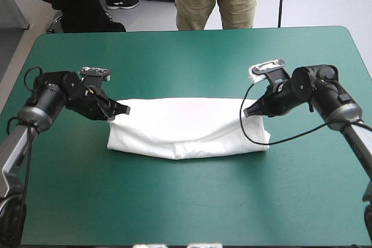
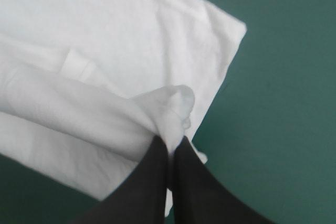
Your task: Fold the cloth
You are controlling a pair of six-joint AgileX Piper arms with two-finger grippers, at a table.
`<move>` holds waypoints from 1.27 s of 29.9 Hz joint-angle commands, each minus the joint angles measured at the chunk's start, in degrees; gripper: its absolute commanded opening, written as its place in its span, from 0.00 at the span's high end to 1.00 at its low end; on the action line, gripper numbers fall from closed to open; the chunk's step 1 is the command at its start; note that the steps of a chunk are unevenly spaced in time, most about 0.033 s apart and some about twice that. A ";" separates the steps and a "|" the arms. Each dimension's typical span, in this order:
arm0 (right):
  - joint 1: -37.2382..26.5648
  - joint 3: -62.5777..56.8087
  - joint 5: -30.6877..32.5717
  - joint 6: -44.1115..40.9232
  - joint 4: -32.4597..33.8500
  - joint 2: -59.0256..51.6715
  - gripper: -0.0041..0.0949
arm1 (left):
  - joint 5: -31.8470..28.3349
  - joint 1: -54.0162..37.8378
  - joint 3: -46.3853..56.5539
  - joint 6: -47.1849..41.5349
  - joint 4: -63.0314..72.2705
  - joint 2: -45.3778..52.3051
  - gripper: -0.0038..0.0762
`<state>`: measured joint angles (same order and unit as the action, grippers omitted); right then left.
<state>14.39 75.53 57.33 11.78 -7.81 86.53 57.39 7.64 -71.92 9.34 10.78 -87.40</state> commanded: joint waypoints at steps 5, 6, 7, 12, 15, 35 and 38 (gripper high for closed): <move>-4.97 7.20 -3.43 7.88 -6.29 6.26 0.98 | -6.54 -1.84 -7.25 -1.06 2.21 -6.21 0.97; -5.09 7.39 -3.43 7.90 -6.41 7.01 0.98 | -7.04 -1.84 -7.36 -1.06 2.51 -7.08 0.97; -5.09 7.65 -3.83 7.90 -6.30 7.91 0.98 | -7.94 -1.84 -7.36 -1.06 2.64 -7.91 0.97; -5.09 7.79 -7.85 7.50 -6.41 10.69 0.98 | -12.74 -1.84 -7.36 -2.10 3.00 -10.89 0.97; -5.23 8.11 -10.73 6.77 -6.29 11.41 0.97 | -16.33 -1.84 -7.36 -2.87 3.00 -11.65 0.97; -10.42 8.53 -6.77 7.45 -7.84 6.52 0.44 | -15.37 -1.84 -7.36 1.65 6.66 -10.35 0.25; -10.42 8.53 -4.37 7.45 -7.33 2.54 0.44 | -13.92 -1.84 -7.36 2.32 6.64 -7.73 0.26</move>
<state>4.66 82.20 52.19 18.68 -14.81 95.41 43.67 5.89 -77.39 11.00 16.36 -100.50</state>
